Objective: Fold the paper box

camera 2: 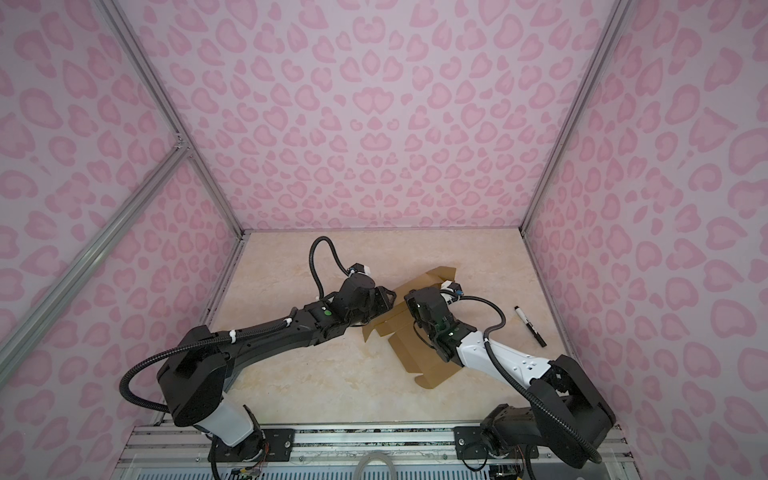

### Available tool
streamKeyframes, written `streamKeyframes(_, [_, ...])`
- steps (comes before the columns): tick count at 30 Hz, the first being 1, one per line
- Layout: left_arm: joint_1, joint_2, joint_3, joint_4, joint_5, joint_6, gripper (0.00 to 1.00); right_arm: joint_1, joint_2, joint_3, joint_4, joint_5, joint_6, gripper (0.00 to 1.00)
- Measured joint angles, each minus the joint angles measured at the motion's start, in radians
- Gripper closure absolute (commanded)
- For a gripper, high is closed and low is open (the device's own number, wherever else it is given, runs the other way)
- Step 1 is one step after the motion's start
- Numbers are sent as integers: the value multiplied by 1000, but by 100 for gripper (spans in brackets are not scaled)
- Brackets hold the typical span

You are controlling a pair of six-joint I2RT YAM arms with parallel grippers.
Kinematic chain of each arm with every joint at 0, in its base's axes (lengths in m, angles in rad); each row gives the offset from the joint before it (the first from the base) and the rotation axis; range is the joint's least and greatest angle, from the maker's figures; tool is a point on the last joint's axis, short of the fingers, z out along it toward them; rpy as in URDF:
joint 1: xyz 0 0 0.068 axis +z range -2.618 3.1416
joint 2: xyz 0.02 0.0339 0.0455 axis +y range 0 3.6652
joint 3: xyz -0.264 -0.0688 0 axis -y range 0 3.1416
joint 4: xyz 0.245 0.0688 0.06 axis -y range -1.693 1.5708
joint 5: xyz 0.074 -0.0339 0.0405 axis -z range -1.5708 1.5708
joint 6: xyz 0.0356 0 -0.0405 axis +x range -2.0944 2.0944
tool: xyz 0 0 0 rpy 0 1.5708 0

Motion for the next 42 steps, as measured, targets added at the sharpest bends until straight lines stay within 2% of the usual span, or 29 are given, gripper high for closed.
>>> streamKeyframes(9, [1, 0, -13, 15, -4, 1, 78, 0, -5, -16, 21, -5, 19, 100])
streamKeyframes(14, [1, -2, -22, 26, -5, 3, 80, 0, -7, -19, 23, -5, 26, 100])
streamKeyframes(20, [0, -26, -32, 33, -6, 30, 57, 0, -10, -19, 23, -6, 26, 100])
streamKeyframes(23, [0, -69, -44, 42, -13, 74, 51, -6, -10, -20, 24, -11, 26, 100])
streamKeyframes(29, [16, -242, -138, 46, -56, 253, 47, -20, -10, -21, 26, -25, 26, 100])
streamKeyframes(31, [36, -332, -191, 36, -79, 325, 41, -26, -10, -25, 32, -35, 24, 100])
streamKeyframes(36, [72, -507, -268, -70, -137, 528, 38, -40, -7, -29, 50, -56, 18, 100])
streamKeyframes(39, [73, -529, -294, -105, -139, 670, 36, -43, 1, -26, 56, -61, 14, 100])
streamKeyframes(42, [97, -475, -301, -135, -169, 774, 35, -43, 10, -23, 66, -68, 14, 100])
